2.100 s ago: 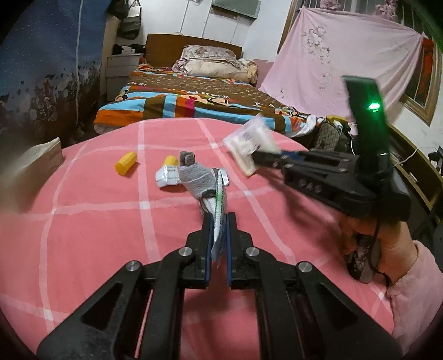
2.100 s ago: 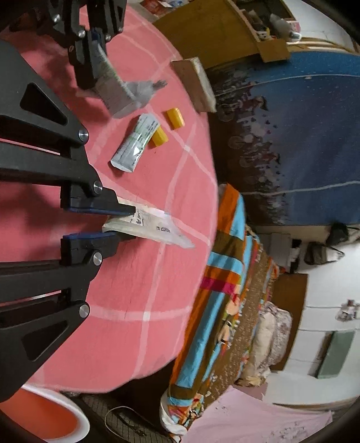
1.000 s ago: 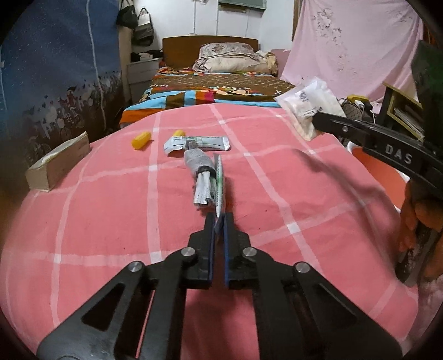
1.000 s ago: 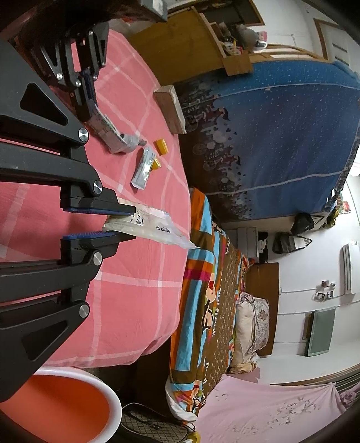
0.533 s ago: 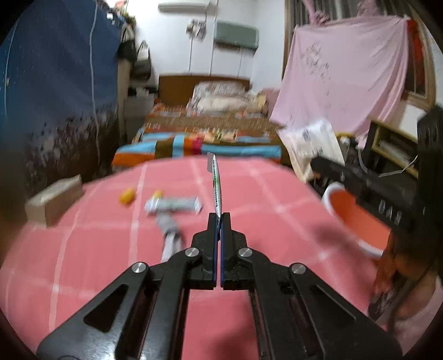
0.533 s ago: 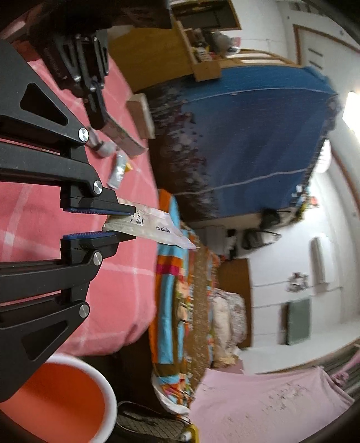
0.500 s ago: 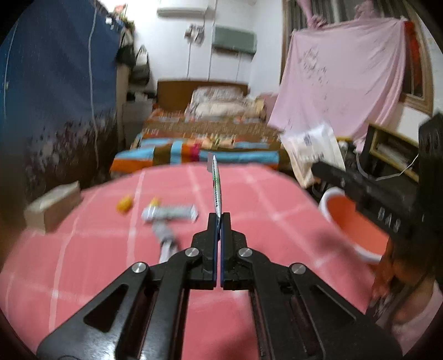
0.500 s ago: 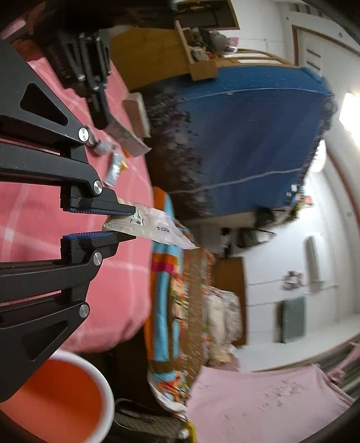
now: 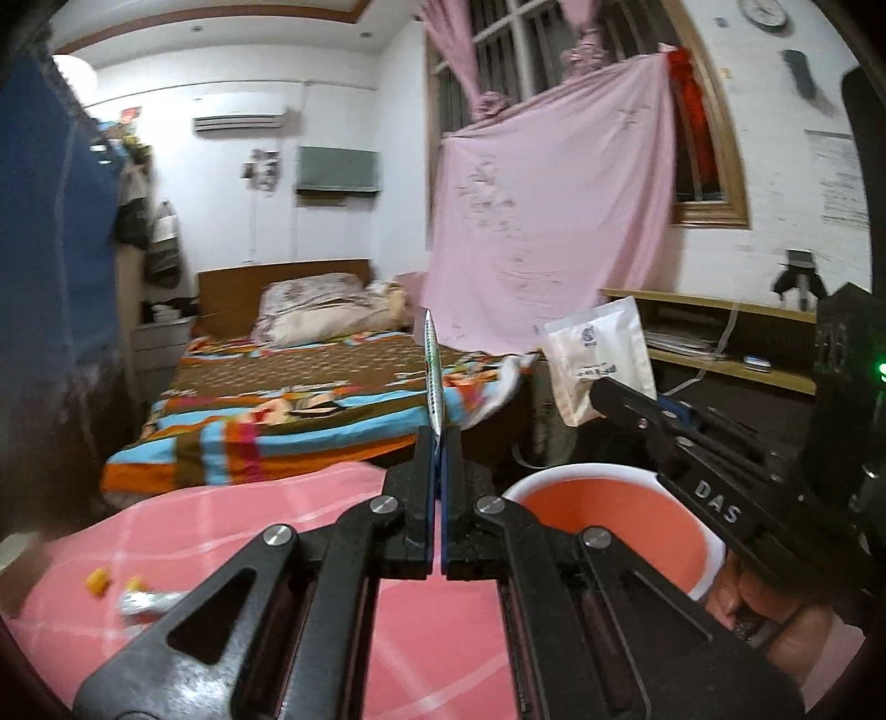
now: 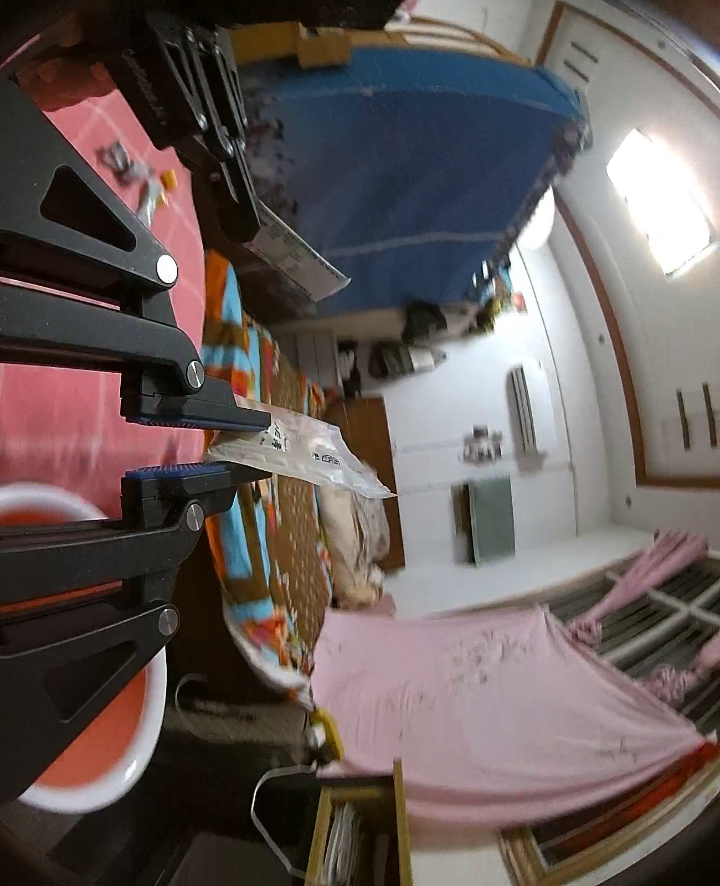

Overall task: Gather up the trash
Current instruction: 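Carry the foil strip and white packet over the bucket with both tools, then open both tools over the bucket to drop the items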

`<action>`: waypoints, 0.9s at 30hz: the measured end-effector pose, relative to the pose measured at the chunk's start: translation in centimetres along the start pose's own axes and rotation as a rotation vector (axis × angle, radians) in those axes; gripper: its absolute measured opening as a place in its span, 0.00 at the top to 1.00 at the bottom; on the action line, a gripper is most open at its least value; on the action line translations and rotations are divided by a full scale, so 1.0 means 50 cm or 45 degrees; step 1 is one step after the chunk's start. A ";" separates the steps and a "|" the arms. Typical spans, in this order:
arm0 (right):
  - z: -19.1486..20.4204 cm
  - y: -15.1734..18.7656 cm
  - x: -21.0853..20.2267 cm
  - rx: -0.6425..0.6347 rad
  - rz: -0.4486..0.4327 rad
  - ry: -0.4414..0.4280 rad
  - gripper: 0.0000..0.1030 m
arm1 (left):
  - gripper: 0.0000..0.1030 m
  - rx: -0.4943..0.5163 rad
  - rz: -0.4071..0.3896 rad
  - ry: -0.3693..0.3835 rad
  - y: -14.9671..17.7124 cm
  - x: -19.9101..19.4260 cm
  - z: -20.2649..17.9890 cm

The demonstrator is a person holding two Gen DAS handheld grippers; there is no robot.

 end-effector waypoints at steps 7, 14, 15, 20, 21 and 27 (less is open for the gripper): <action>-0.116 0.013 0.010 0.082 0.074 0.155 0.92 | 1.00 -0.008 0.098 0.167 0.018 0.091 -0.072; -0.170 0.057 0.019 0.124 0.207 0.251 0.91 | 1.00 -0.101 0.281 0.278 0.068 0.168 -0.120; -0.175 0.062 0.021 0.131 0.227 0.259 0.91 | 1.00 -0.115 0.309 0.290 0.074 0.178 -0.123; -0.198 0.086 0.021 0.166 0.303 0.302 0.91 | 1.00 -0.166 0.411 0.335 0.106 0.206 -0.135; -0.202 0.089 0.024 0.169 0.313 0.307 0.91 | 1.00 -0.178 0.434 0.344 0.113 0.212 -0.138; -0.214 0.107 0.029 0.181 0.373 0.350 0.90 | 1.00 -0.234 0.520 0.368 0.135 0.227 -0.144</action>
Point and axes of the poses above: each gripper's, at about its wrist camera, not at the fingertips, and x roughly the way its jaws point, z to its left, y to its underside, the point moved 8 cm from there along x, roughly the way its jaws point, and after that the axes turned 4 degrees about y, right-handed, at the moved point
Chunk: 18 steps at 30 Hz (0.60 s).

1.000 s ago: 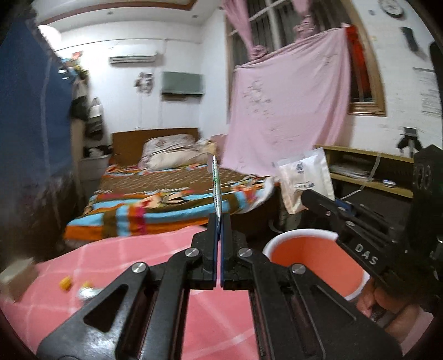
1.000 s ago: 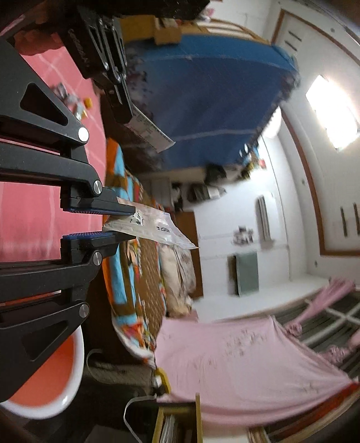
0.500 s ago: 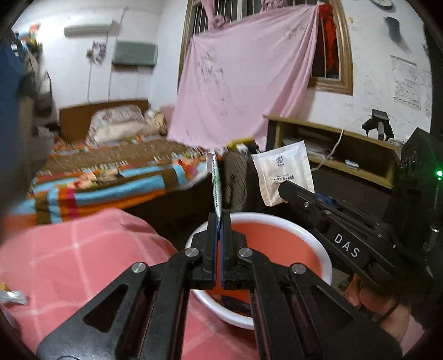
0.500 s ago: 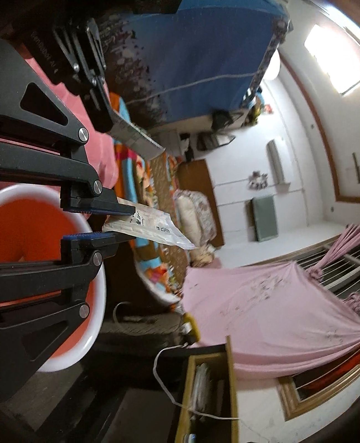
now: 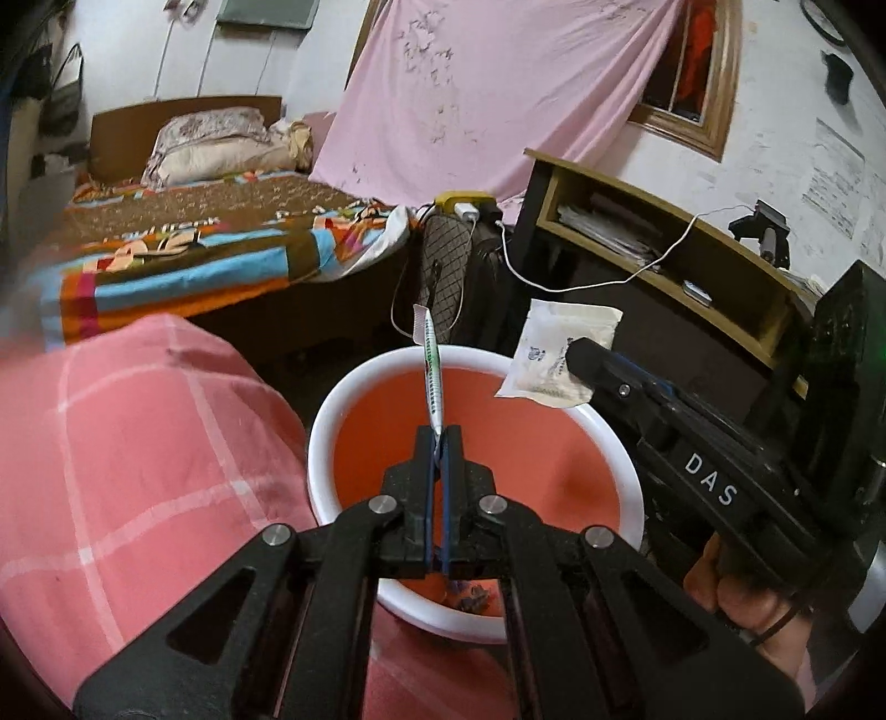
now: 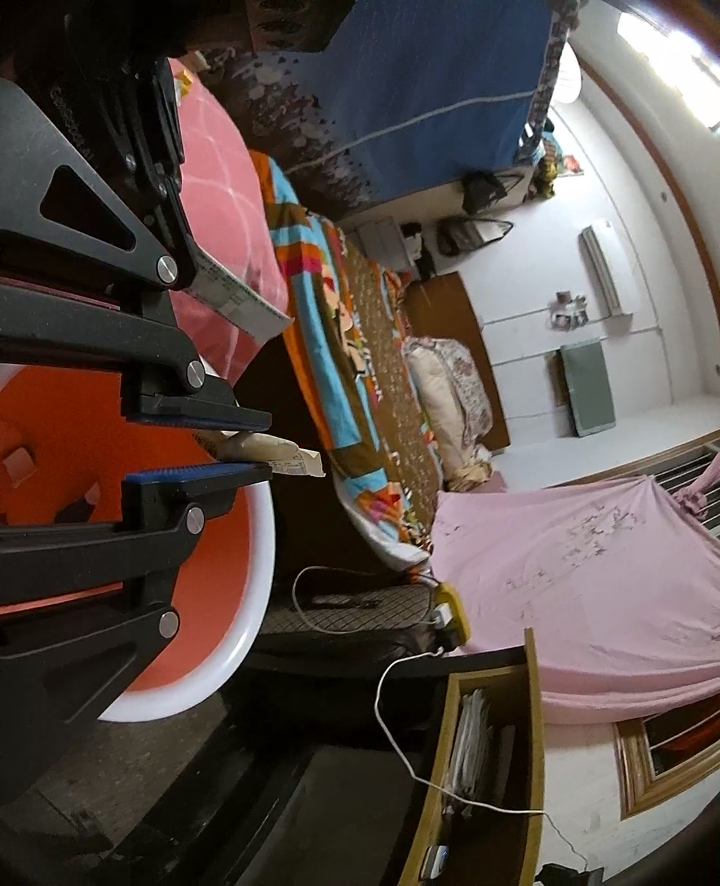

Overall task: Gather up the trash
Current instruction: 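Open both tools over the bucket to drop the items, then move both tools back over the bedspread toward the gray item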

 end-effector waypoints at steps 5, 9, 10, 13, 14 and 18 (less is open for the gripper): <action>-0.010 0.007 0.008 0.010 0.033 0.028 0.90 | 0.93 -0.060 0.022 0.016 0.003 0.002 0.011; -0.011 0.010 0.011 0.011 0.045 0.037 0.89 | 0.91 -0.088 0.004 -0.001 0.000 -0.011 0.023; -0.010 0.010 0.010 0.011 0.045 0.039 0.89 | 0.91 -0.094 -0.004 -0.011 -0.002 -0.016 0.026; -0.008 0.009 0.010 0.010 0.042 0.037 0.89 | 0.90 -0.110 -0.038 -0.049 -0.006 -0.037 0.042; -0.010 0.007 0.011 0.010 0.042 0.035 0.89 | 0.90 -0.114 -0.052 -0.065 -0.008 -0.045 0.049; 0.010 -0.004 0.006 -0.014 0.010 0.019 0.87 | 0.84 -0.132 -0.130 -0.159 -0.015 -0.094 0.083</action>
Point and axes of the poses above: each gripper's, at about its wrist camera, not at the fingertips, and x roughly the way its jaws point, z to its left, y to its underside, the point moved 8 cm from there along x, roughly the way its jaws point, and after that the axes turned 4 degrees about y, right-handed, at the moved point
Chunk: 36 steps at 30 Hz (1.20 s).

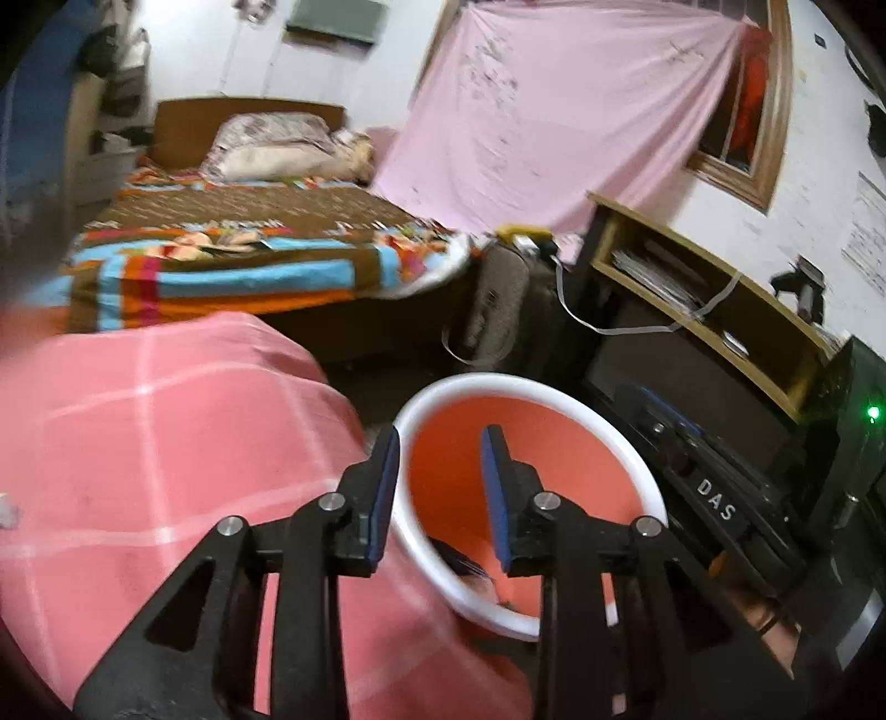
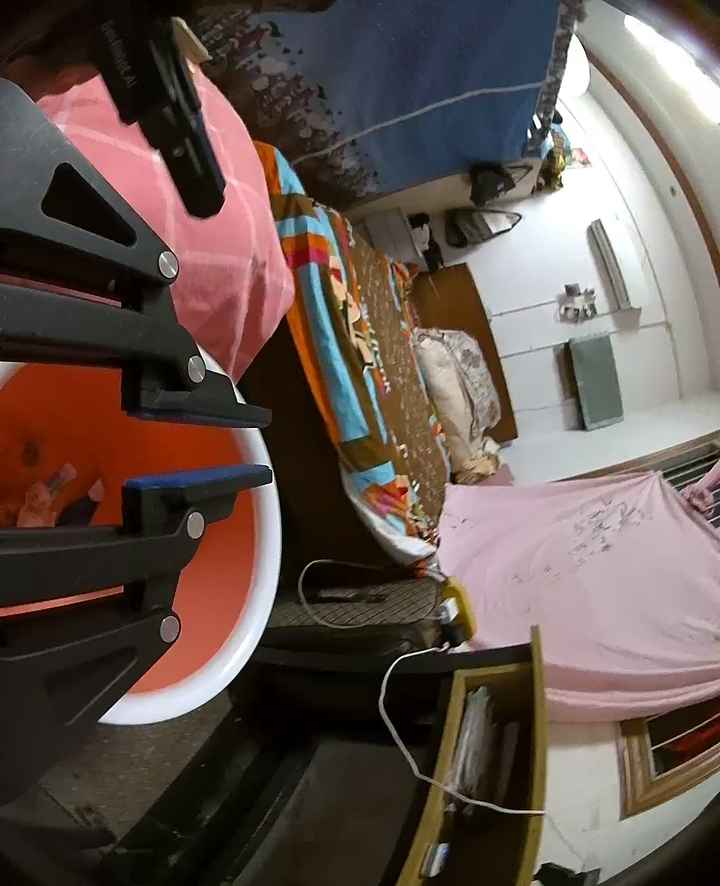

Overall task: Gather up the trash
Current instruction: 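Move both tools back over the bedspread toward the gray item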

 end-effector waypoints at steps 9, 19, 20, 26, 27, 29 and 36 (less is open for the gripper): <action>0.095 -0.025 -0.020 -0.062 -0.099 -0.103 0.71 | 0.59 -0.029 -0.192 -0.227 -0.017 -0.132 0.106; 0.247 -0.046 -0.072 -0.138 -0.261 -0.265 0.22 | 0.23 -0.050 -0.452 -0.511 -0.014 -0.311 0.232; 0.260 -0.048 -0.081 -0.139 -0.290 -0.283 0.19 | 0.12 -0.056 -0.473 -0.531 -0.013 -0.326 0.243; 0.324 -0.047 -0.111 -0.143 -0.385 -0.390 0.00 | 0.12 -0.085 -0.559 -0.654 0.005 -0.400 0.298; 0.336 -0.043 -0.115 -0.150 -0.401 -0.413 0.00 | 0.12 -0.087 -0.569 -0.670 0.011 -0.412 0.307; 0.360 -0.036 -0.122 -0.172 -0.419 -0.455 0.00 | 0.12 -0.086 -0.593 -0.699 0.022 -0.433 0.320; 0.440 -0.009 -0.144 -0.290 -0.495 -0.584 0.00 | 0.11 -0.059 -0.635 -0.768 0.056 -0.485 0.357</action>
Point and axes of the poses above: each gripper's, at about its wrist camera, not at the fingertips, and x roughly the way its jaws point, z to its left, y to its underside, the point moved 8 cm from there along x, roughly the way its jaws point, and after that the axes turned 4 degrees about y, right-handed, at the moved point
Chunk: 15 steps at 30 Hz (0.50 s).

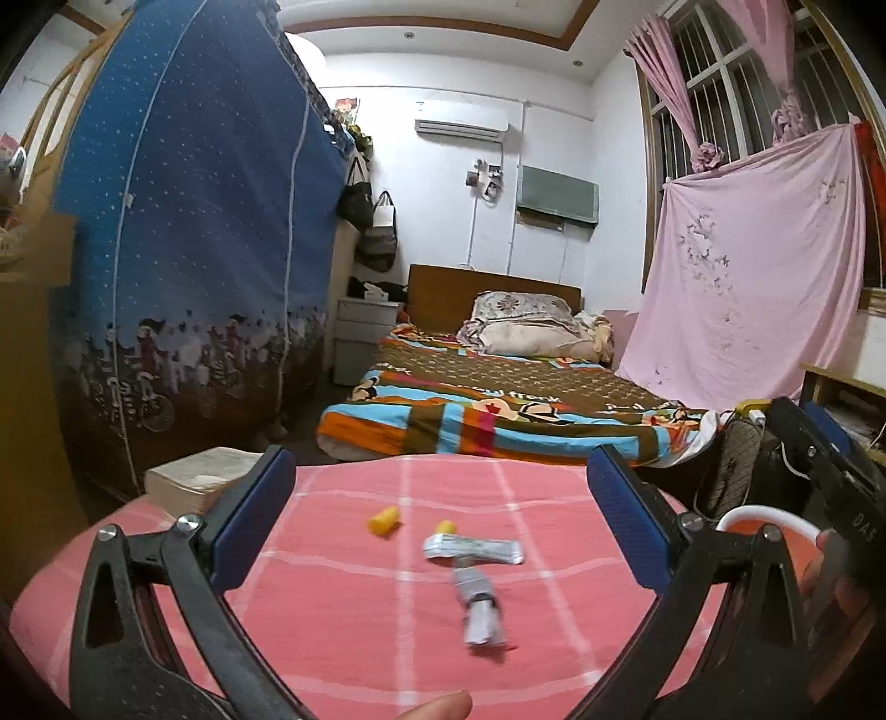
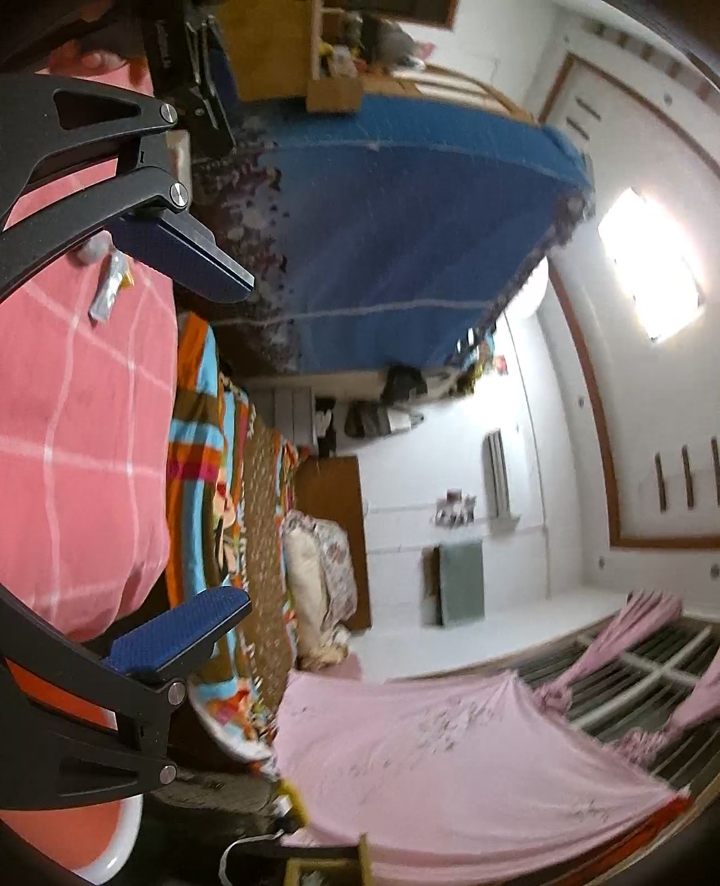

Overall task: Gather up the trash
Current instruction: 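Move both tools back over the bedspread toward the gray item, then grasp the gray sock-like item with the left tool while the right tool grasps the foil packet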

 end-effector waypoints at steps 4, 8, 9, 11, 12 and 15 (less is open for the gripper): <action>0.049 0.018 0.026 -0.106 0.035 -0.111 0.00 | 0.12 0.034 0.029 0.019 0.016 -0.004 0.019; 0.085 0.045 0.057 -0.172 0.110 -0.177 0.00 | 0.12 0.035 0.116 0.080 0.043 0.009 0.016; 0.092 0.053 0.068 -0.185 0.142 -0.192 0.00 | 0.13 0.033 0.134 0.089 0.050 0.012 0.015; 0.103 0.075 0.085 -0.199 0.208 -0.212 0.02 | 0.18 0.025 0.204 0.121 0.068 0.026 0.011; 0.109 0.091 0.099 -0.206 0.262 -0.230 0.07 | 0.23 0.019 0.247 0.138 0.079 0.035 0.007; 0.123 0.131 0.127 -0.240 0.407 -0.250 0.21 | 0.39 -0.008 0.376 0.208 0.106 0.061 -0.006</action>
Point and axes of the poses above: each gripper's, at about its wrist camera, not at the fingertips, and x roughly the way its jaws point, z to its left, y to its underside, the point moved 8 cm from there along x, roughly the way its jaws point, and after that the axes turned 4 degrees about y, right-handed, at the moved point
